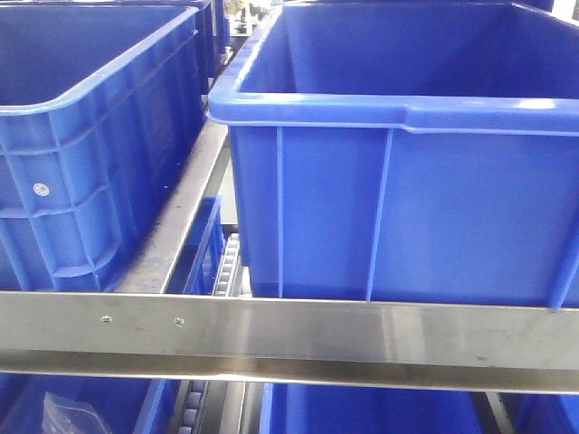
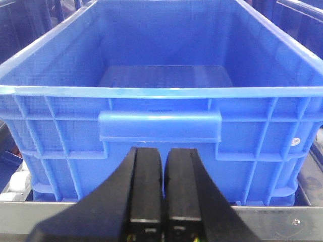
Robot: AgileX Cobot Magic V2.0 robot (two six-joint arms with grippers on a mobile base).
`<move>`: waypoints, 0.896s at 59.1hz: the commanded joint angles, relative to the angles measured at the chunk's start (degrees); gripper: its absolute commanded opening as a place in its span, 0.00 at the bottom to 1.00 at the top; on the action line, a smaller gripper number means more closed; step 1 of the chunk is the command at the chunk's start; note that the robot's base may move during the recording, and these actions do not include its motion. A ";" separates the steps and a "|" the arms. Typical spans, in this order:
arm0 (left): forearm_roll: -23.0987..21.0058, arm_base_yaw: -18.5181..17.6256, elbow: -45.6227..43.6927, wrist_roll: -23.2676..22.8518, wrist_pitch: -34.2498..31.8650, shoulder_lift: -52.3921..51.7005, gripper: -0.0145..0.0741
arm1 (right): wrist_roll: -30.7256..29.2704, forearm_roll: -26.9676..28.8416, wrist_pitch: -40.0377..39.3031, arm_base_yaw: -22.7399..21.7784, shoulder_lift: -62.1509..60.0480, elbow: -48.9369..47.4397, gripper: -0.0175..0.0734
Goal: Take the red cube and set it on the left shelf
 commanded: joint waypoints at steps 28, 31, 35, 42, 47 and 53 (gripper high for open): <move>-0.17 -0.02 1.32 -0.05 -5.02 -0.92 0.28 | -0.13 -1.13 -12.16 -15.56 -19.41 27.61 0.25; -0.17 -0.02 1.32 -0.05 -5.02 -0.92 0.28 | -0.13 -1.13 -12.68 -16.64 -21.70 30.72 0.25; -0.17 -0.02 1.32 -0.05 -5.02 -0.92 0.28 | -0.13 -1.13 -13.06 -17.55 -24.73 34.11 0.25; -0.17 -0.02 1.32 -0.05 -5.02 -0.92 0.28 | -0.13 -1.13 -14.34 -18.45 -30.56 40.42 0.25; -0.17 -0.02 1.32 -0.05 -5.02 -0.92 0.28 | -0.13 -1.13 -16.32 -18.96 -34.74 44.48 0.25; -0.17 -0.02 1.32 -0.05 -5.02 -0.92 0.28 | -0.13 -1.13 -20.05 -19.29 -39.64 50.03 0.25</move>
